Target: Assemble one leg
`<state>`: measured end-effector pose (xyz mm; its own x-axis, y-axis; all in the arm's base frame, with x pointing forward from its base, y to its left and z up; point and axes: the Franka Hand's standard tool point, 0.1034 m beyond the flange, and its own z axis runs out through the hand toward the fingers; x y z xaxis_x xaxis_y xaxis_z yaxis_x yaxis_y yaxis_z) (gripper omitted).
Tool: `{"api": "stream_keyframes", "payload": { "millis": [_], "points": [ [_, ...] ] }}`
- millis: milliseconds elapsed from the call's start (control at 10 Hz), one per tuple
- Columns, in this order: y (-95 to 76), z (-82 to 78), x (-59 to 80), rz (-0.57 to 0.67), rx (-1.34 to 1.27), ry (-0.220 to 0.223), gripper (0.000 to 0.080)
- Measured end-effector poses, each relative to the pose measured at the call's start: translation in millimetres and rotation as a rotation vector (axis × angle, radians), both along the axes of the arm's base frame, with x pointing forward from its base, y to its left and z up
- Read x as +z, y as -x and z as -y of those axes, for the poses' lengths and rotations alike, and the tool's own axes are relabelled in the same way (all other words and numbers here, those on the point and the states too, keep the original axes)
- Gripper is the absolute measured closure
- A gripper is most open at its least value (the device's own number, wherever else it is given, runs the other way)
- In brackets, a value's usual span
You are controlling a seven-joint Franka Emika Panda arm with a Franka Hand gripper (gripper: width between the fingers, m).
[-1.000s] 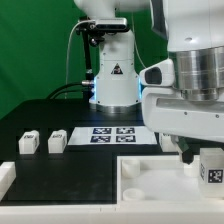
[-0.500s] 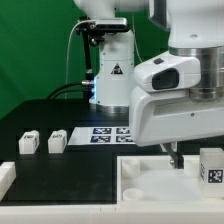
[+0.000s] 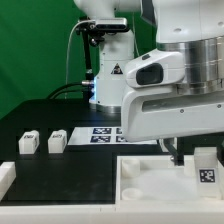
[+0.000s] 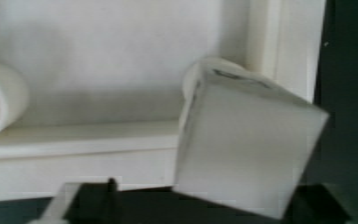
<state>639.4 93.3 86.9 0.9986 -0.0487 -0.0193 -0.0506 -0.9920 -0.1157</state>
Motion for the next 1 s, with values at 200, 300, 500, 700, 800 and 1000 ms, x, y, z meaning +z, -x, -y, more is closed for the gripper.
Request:
{"api": "stream_keyframes", "payload": {
  "millis": [200, 300, 500, 700, 800, 1000],
  "points": [
    [0.2, -1.3, -0.2, -0.026, -0.213, -0.003, 0.0511],
    [0.3, -1.4, -0.4, -0.037, -0.302, -0.001, 0.0511],
    [0.9, -2.2, -1.1, -0.063, -0.501, 0.000, 0.0511],
    [0.2, 0.7, -2.3, -0.130, -0.741, -0.001, 0.0511],
    [-2.5, 1.5, -2.1, -0.169, -0.958, -0.026, 0.0511],
    [-30.9, -3.9, 4.9, -0.082, -1.374, -0.139, 0.0527]
  ]
}}
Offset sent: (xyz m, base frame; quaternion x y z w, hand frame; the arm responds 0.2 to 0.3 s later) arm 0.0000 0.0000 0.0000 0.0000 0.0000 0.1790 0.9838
